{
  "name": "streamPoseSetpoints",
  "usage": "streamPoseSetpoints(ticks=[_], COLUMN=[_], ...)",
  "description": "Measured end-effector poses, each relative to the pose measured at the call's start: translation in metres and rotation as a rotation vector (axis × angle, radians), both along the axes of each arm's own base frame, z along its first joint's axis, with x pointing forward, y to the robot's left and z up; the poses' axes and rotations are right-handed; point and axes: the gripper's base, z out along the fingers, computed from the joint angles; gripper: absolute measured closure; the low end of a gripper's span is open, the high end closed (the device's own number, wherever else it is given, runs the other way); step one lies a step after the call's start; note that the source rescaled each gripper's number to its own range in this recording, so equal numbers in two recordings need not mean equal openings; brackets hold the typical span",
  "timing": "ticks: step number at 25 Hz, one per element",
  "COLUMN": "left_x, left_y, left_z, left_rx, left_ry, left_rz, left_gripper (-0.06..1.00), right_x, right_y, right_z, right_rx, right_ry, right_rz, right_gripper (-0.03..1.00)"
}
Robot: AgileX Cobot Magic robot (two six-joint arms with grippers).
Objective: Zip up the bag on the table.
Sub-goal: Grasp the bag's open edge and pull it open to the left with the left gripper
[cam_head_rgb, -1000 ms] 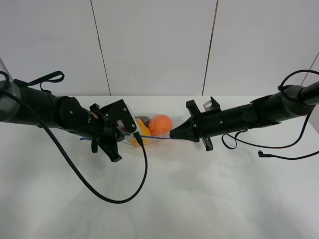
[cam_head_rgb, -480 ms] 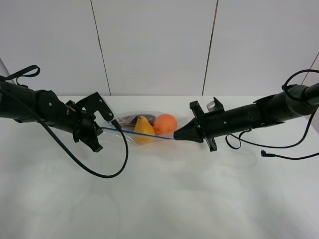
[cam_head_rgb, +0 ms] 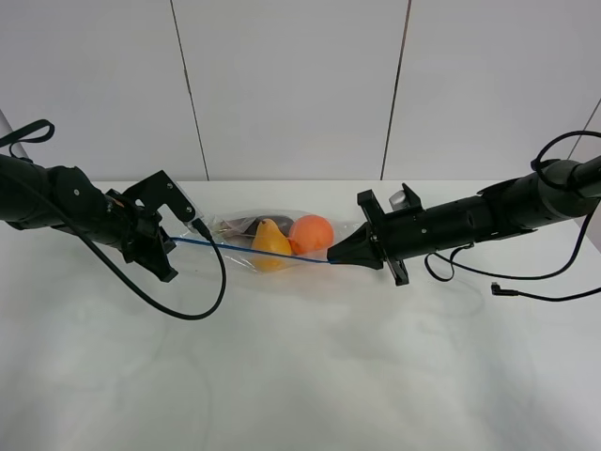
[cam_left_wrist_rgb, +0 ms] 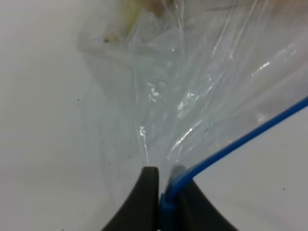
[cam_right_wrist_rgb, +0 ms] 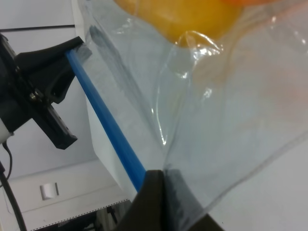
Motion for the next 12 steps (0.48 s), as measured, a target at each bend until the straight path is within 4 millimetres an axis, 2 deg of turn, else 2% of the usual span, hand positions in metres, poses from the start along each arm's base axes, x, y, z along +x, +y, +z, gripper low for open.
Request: streamPoseSetpoints(ticks=[7,9,12], left_x=[0.0000,0.0001,0.0018], left_y=[-0.0001,0.0007,0.0042], left_z=[0.0000,0.0000,0.0009], left_rx=[-0.010,-0.028,-0.056], left_ry=[0.002,0.005,-0.005], left_rz=[0.012,0.037,0.085], left_gripper=[0.94,0.89,0.76], right_x=[-0.0003,-0.0007,-0.0021], right_y=[-0.0001,-0.0002,-0.0022], right_z=[-0.0003,-0.0006,-0.0025], right_rx=[-0.003,-0.008,-0.032], right_ry=[0.000,-0.001,-0.004], right_rz=[0.004,0.010,0.031], right_gripper=[0.97,0.97,0.97])
